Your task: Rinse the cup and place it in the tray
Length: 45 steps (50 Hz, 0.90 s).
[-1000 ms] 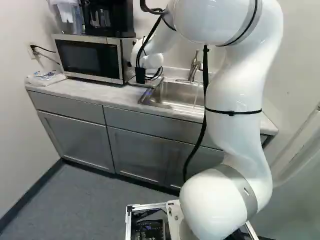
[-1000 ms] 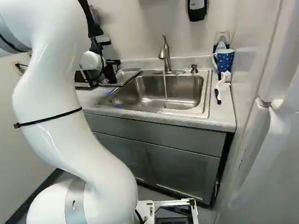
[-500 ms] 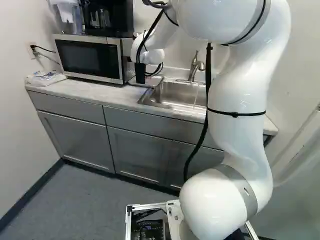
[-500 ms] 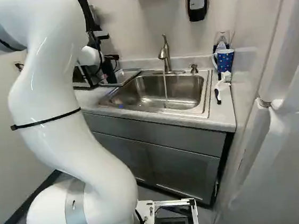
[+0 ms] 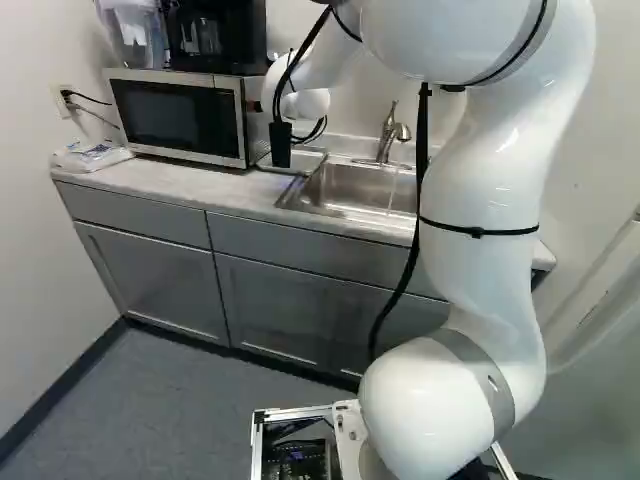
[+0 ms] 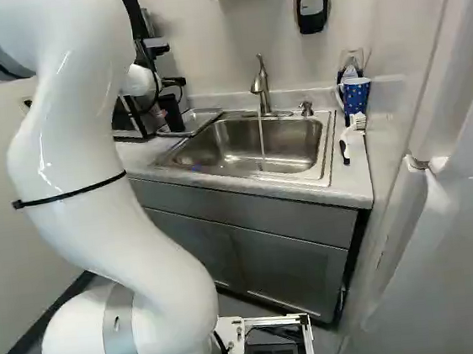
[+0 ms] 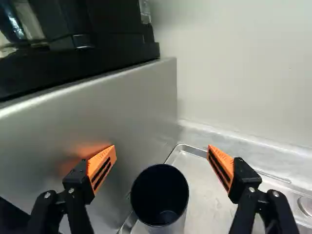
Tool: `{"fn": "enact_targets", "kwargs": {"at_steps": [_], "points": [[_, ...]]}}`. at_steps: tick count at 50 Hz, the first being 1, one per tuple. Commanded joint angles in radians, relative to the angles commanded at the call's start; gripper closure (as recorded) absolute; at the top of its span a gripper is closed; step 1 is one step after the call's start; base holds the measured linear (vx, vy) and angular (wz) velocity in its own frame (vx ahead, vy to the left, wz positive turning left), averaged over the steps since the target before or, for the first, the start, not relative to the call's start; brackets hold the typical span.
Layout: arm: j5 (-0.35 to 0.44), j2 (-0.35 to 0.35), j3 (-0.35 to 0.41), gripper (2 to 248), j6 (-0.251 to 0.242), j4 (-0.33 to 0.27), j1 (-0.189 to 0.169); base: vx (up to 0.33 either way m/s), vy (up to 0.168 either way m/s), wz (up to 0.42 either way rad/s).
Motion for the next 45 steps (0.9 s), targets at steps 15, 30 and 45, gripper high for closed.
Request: {"fn": "enact_targets", "kwargs": {"at_steps": [15, 30, 45], "points": [[0.000, 0.032, 0.037, 3, 0.000, 0.000, -0.022, 0.000, 0.000, 0.000], [0.000, 0.077, 0.088, 3, 0.000, 0.000, -0.055, 0.000, 0.000, 0.000], [0.000, 0.118, 0.133, 3, 0.000, 0.000, -0.091, 0.000, 0.000, 0.000]]}}
